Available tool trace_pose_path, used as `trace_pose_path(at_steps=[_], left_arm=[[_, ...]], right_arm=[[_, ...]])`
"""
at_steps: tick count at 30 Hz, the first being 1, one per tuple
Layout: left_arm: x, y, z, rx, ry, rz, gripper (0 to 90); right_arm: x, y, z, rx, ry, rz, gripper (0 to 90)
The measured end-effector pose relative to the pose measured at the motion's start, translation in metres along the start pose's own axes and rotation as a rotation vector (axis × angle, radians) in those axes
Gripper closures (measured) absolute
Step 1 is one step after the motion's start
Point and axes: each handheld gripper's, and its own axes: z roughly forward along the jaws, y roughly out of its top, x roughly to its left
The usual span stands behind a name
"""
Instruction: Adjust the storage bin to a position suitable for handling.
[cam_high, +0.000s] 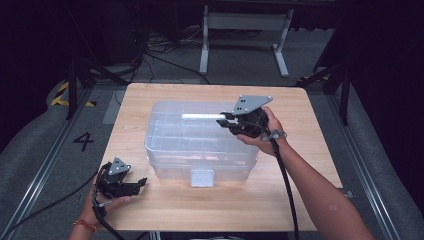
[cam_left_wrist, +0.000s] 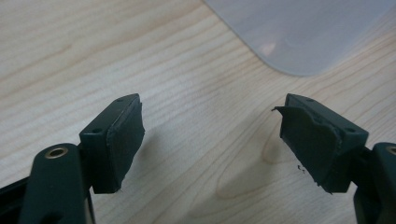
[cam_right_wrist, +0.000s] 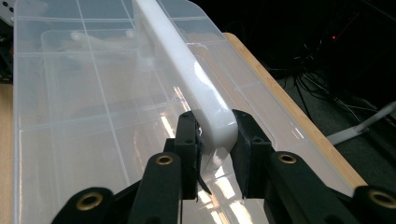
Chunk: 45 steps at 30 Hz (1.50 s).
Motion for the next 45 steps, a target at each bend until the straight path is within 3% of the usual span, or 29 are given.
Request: trace_pose_path(at_steps=[4, 10, 16, 18, 21, 28, 35, 40, 42, 45], left_arm=[[-0.002, 0.006, -0.009, -0.031, 0.015, 0.022, 23.9], [-0.005, 0.015, -0.025, -0.113, 0.011, 0.014, 25.9], [-0.011, 0.026, -0.035, -0.149, 0.010, 0.057, 27.7], [-0.014, 0.030, -0.038, -0.163, 0.020, 0.068, 32.1], [-0.018, 0.037, -0.042, -0.173, 0.004, 0.094, 33.4], [-0.026, 0.050, -0.048, -0.219, -0.033, 0.106, 35.7], [-0.031, 0.062, -0.046, -0.221, -0.089, 0.120, 49.3], [-0.031, 0.065, -0.046, -0.209, -0.074, 0.121, 53.8], [-0.027, 0.063, -0.046, -0.215, -0.093, 0.111, 66.0], [-0.028, 0.064, -0.044, -0.216, -0.098, 0.105, 69.4]], right_arm=[[-0.002, 0.003, 0.000, 0.002, -0.004, 0.006, 73.8], [-0.005, 0.006, 0.000, 0.012, -0.001, 0.016, 73.6], [-0.008, 0.010, -0.001, 0.021, 0.001, 0.024, 73.3], [-0.009, 0.010, -0.001, 0.022, 0.002, 0.027, 73.3], [-0.011, 0.012, -0.001, 0.027, 0.002, 0.027, 73.1], [-0.016, 0.015, 0.000, 0.030, 0.011, 0.045, 72.9], [-0.020, 0.019, 0.000, 0.042, 0.009, 0.046, 72.4], [-0.022, 0.020, 0.000, 0.045, 0.008, 0.047, 72.2], [-0.022, 0.020, 0.000, 0.042, 0.007, 0.048, 72.0], [-0.022, 0.021, 0.000, 0.043, 0.006, 0.042, 71.8]])
